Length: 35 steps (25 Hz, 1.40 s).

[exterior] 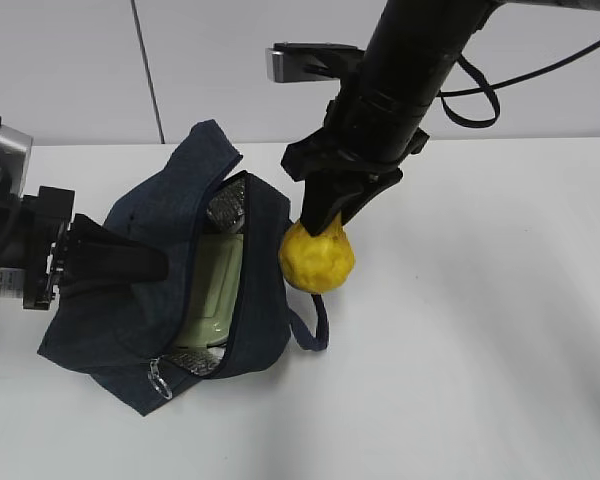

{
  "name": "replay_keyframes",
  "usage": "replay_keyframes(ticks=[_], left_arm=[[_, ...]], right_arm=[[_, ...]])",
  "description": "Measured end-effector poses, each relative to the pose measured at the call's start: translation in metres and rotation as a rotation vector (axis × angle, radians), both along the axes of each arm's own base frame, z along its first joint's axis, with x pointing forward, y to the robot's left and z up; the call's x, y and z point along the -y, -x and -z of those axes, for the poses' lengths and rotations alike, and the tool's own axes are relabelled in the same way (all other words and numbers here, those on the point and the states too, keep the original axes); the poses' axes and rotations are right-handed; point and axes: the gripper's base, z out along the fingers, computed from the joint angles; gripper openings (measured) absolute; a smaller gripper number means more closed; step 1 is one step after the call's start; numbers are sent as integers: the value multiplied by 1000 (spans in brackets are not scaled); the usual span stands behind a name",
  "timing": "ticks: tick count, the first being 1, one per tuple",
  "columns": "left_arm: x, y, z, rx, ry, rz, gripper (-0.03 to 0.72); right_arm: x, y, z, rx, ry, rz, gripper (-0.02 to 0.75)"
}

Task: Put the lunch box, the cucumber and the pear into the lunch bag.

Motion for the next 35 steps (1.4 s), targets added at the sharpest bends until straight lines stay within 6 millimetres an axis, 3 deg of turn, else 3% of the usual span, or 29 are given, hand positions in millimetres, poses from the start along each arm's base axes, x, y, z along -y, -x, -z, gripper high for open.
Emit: replay_keyframes(ticks=[10, 19, 32, 35], left_arm=[[0, 0, 0, 0, 0, 0, 1], [0, 0, 0, 0, 0, 0, 1], [0, 0, 0, 0, 1, -1, 1], [0, 0, 0, 0, 2, -2, 1]], right_arm=[[-5, 12, -28, 19, -136, -11, 262], [-13, 11, -34, 37, -239, -6, 262], [-32, -18, 17, 5, -321, 47, 267], [-37, -20, 23, -20, -370, 47, 323]])
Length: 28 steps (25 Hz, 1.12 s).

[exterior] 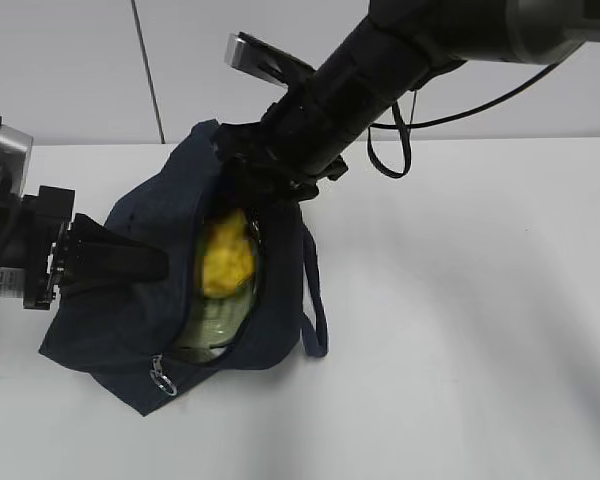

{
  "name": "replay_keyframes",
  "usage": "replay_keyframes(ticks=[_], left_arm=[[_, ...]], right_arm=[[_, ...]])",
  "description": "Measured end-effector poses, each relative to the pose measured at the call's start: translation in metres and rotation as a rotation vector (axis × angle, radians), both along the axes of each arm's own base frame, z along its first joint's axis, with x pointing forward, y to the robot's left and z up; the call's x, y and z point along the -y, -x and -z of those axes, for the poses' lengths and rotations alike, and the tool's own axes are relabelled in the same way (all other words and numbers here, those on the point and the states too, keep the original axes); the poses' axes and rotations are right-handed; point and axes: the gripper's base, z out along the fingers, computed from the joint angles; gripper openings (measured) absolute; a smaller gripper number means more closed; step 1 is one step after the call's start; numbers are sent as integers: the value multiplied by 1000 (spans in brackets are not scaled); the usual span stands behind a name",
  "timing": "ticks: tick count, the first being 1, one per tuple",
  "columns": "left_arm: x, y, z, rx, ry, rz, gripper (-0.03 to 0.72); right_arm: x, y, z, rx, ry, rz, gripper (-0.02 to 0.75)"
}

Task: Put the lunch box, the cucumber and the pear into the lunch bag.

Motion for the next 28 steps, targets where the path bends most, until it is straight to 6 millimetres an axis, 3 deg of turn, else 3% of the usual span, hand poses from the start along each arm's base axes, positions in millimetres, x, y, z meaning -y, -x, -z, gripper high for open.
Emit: replay_keyframes(ticks=[3, 6, 16, 28], left_arm=[[0, 0, 0, 0, 0, 0, 1], [0, 0, 0, 0, 1, -1, 1], [0, -1, -1, 0, 10, -11, 1], [0, -1, -1, 0, 12, -14, 1]], right_arm=[[-2, -1, 1, -6, -24, 5, 428], [0, -2, 4, 9, 10, -5, 468], [28, 4, -4, 55, 313, 17, 470], [21, -1, 30, -40, 276, 60, 396]])
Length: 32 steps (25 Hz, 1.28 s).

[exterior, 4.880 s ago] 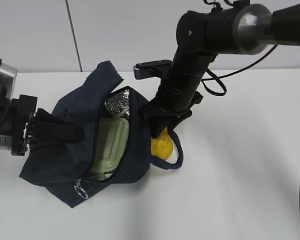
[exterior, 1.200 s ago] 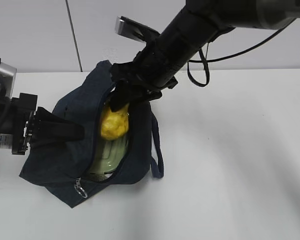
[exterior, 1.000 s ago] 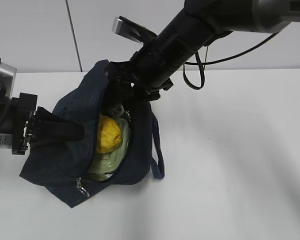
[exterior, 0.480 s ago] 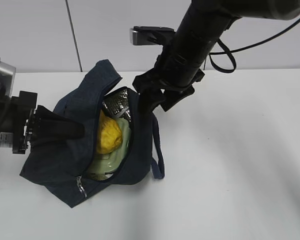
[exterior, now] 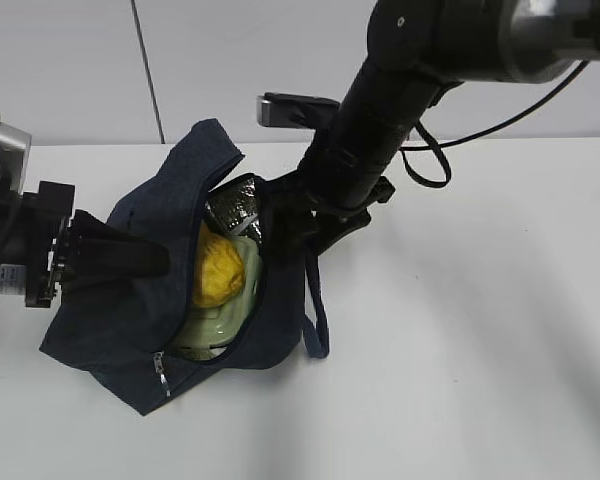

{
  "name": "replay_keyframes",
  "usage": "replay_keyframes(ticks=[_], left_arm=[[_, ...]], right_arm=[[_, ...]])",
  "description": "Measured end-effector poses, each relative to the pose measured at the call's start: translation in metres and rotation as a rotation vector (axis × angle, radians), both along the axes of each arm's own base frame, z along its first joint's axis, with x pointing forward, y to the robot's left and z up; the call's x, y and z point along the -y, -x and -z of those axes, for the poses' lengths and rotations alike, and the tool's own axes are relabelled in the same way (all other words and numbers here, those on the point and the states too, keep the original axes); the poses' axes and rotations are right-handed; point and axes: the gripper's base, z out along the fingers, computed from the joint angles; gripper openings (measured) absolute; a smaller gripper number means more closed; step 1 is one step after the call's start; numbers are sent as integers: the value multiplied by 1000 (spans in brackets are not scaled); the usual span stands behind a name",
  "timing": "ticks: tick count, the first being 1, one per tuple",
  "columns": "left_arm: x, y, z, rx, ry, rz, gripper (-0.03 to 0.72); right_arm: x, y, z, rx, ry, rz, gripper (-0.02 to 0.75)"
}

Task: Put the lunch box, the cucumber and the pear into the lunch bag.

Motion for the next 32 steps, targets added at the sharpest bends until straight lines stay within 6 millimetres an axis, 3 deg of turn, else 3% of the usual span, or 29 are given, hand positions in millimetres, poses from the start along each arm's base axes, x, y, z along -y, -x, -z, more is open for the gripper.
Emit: replay_keyframes(ticks=[5, 13, 15, 21, 25, 32], left_arm=[[0, 0, 0, 0, 0, -1, 1], [0, 0, 0, 0, 0, -4, 1], [0, 0, 0, 0, 0, -4, 1], [0, -1, 0, 0, -2, -8, 1], [0, -1, 0, 1, -1, -9, 1], [1, 0, -2, -1, 25, 3, 1]], right_arm=[[-3, -3, 23, -53, 11, 4, 396], [-5, -6, 39, -87, 12, 12, 387], [-5, -7, 43, -97, 11, 14, 321], [-6, -7, 45, -102, 12, 15, 22], [-3, -6, 34, -65, 26, 5, 10], [9, 5, -11, 31, 77, -39, 8]])
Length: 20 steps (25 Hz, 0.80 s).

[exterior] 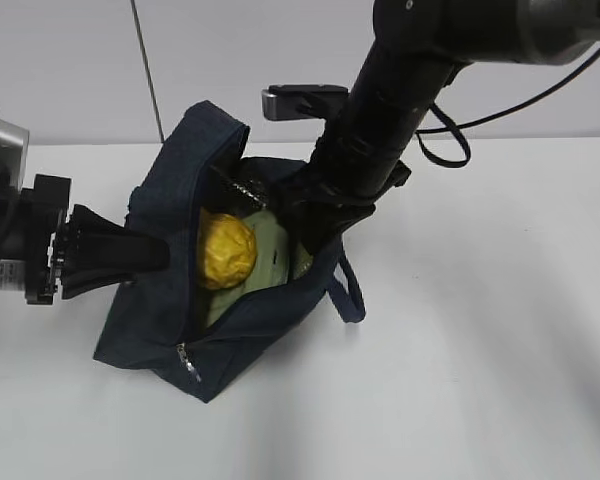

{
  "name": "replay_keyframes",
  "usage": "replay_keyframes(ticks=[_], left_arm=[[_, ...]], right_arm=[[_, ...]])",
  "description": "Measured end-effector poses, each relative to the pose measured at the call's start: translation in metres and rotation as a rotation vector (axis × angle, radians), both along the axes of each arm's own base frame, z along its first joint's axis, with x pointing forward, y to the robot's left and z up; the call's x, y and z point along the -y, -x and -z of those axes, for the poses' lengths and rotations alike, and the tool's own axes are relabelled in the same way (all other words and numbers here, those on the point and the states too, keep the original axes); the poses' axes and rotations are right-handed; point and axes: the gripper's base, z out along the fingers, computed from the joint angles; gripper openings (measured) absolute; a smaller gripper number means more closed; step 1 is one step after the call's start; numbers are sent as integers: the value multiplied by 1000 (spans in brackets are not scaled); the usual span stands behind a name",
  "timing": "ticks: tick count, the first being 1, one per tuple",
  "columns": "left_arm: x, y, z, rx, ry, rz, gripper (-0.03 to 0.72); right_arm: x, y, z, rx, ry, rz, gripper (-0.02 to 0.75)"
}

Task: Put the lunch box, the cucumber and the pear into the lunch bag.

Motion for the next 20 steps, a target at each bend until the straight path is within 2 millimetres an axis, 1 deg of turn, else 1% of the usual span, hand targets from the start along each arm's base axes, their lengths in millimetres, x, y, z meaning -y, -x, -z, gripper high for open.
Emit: replay_keyframes(ticks=[2, 4, 7, 11, 14, 17, 20], left_arm=[[2, 0, -1, 5, 4, 8, 1], [8, -1, -5, 20, 4, 32, 1], [26, -1, -10, 50, 0, 88, 1], [46, 0, -15, 84, -22, 126, 1], [56, 2, -14, 92, -42, 130, 1], [63, 4, -14, 93, -45, 128, 1], [70, 6, -15, 90, -32, 126, 1]], right_arm=[[4, 4, -13, 20, 12, -11, 8], [6, 9, -22, 29, 22, -19, 8], [11, 14, -32, 32, 52, -24, 7], [21, 19, -43, 46, 122, -11, 6], [27, 23, -53, 72, 156, -6, 6], [30, 26, -62, 92, 156, 1, 6], [30, 26, -63, 94, 155, 1, 5]])
